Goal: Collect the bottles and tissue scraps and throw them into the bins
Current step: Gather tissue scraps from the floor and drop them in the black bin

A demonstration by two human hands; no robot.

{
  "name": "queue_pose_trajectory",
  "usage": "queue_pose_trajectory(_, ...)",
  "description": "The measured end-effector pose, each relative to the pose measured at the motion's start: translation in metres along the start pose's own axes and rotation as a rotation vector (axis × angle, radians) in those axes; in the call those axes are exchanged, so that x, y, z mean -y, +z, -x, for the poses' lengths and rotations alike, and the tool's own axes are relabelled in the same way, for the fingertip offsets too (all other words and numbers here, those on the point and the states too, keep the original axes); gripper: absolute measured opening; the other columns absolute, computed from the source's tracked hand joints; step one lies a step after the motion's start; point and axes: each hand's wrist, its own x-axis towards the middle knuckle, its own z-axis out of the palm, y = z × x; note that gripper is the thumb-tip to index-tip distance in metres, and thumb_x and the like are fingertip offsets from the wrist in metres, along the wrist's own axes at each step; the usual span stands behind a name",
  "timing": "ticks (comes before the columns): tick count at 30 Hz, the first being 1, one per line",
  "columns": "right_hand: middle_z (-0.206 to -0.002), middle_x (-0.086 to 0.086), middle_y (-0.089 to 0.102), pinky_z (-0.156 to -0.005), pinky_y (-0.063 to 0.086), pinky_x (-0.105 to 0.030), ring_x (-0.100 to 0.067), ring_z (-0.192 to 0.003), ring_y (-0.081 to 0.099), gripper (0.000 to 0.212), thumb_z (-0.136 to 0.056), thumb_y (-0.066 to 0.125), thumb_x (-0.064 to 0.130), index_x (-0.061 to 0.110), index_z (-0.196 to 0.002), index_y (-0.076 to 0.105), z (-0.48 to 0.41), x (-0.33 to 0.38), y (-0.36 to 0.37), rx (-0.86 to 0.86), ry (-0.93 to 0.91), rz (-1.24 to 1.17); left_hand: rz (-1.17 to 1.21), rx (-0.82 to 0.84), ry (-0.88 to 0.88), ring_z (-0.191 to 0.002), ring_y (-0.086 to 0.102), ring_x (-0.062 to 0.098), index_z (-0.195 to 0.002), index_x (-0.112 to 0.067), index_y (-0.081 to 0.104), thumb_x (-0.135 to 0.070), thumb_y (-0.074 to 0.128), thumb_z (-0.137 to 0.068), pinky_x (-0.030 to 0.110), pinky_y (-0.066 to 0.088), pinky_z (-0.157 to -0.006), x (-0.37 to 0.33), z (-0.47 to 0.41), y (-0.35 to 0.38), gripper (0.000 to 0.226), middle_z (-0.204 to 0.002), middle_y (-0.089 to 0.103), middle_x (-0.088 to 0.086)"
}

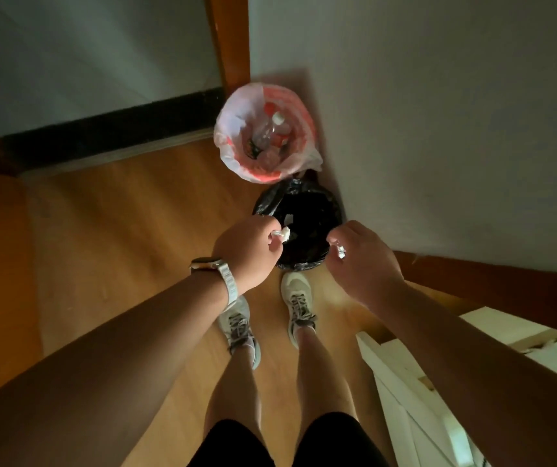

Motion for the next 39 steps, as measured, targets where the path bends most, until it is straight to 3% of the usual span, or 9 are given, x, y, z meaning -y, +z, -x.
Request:
queue_pose_trajectory(11, -0.111, -0.001, 0.058, -0.075, 0.053, -0.037, -0.017, -0.094, 0.057, 0.023, -0.094, 0.052, 0.021, 0.015, -0.115, 0.06, -0.058, -0.074, 0.12, 0.113, 0.027, 0.049, -0.056, 0.147, 0.015, -0.081, 0.059, 0.019, -0.1, -0.018, 0.064, -0.033, 0.055, -0.094, 0.029, 0.038, -0.062, 0.063, -0.059, 0.134, 0.019, -0.094, 0.064, -0.002)
queue_pose_trajectory(16, -0.12, -0.001, 0.054, -0.08, 0.053, -0.04, -0.019, -0.103, 0.054, 0.033, -0.093, 0.052, 0.029, 0.015, -0.123, 0.056, -0.057, -0.087, 0.129, 0.149, 0.017, 0.077, -0.082, 0.148, 0.015, -0.102, 0.059, 0.023, -0.123, -0.02, 0.058, -0.04, 0.055, -0.093, 0.039, 0.051, -0.08, 0.071, -0.056, 0.144, 0.037, -0.117, 0.061, 0.003)
queue_pose_trajectory(22, -0.126, -0.001, 0.053, -0.083, 0.051, -0.037, -0.018, -0.109, 0.053, 0.038, -0.096, 0.046, 0.034, 0.016, -0.128, 0.053, -0.048, -0.07, 0.101, 0.166, 0.022, 0.152, -0.13, 0.092, 0.042, -0.112, 0.056, 0.028, -0.125, -0.016, 0.058, -0.037, 0.058, -0.091, 0.043, 0.051, -0.088, 0.064, -0.042, 0.108, 0.04, -0.126, 0.058, 0.005)
queue_pose_trajectory(30, -0.122, 0.0, 0.054, -0.088, 0.049, -0.037, -0.018, -0.107, 0.052, 0.04, -0.095, 0.041, 0.039, 0.017, -0.127, 0.051, -0.027, -0.004, 0.033, 0.151, -0.025, 0.239, -0.21, -0.012, 0.129, -0.1, 0.061, 0.031, -0.119, -0.014, 0.06, -0.035, 0.057, -0.087, 0.047, 0.052, -0.084, 0.028, -0.011, 0.017, 0.038, -0.117, 0.062, 0.009)
queue_pose_trajectory(35, -0.138, -0.002, 0.045, -0.098, 0.041, -0.038, -0.021, -0.125, 0.043, 0.046, -0.097, 0.039, 0.043, 0.018, -0.135, 0.045, 0.006, 0.044, -0.021, 0.181, -0.055, 0.335, -0.207, -0.133, 0.153, -0.1, 0.06, 0.031, -0.115, -0.013, 0.061, -0.033, 0.06, -0.086, 0.043, 0.05, -0.084, 0.0, 0.026, -0.054, 0.036, -0.114, 0.062, 0.01)
queue_pose_trajectory(39, -0.14, -0.003, 0.045, -0.1, 0.041, -0.042, -0.024, -0.128, 0.041, 0.049, -0.095, 0.04, 0.045, 0.019, -0.137, 0.044, 0.034, 0.081, -0.061, 0.191, -0.09, 0.379, -0.201, -0.21, 0.207, -0.102, 0.059, 0.031, -0.118, -0.015, 0.06, -0.03, 0.066, -0.083, 0.043, 0.049, -0.085, -0.017, 0.06, -0.107, 0.039, -0.118, 0.061, 0.009)
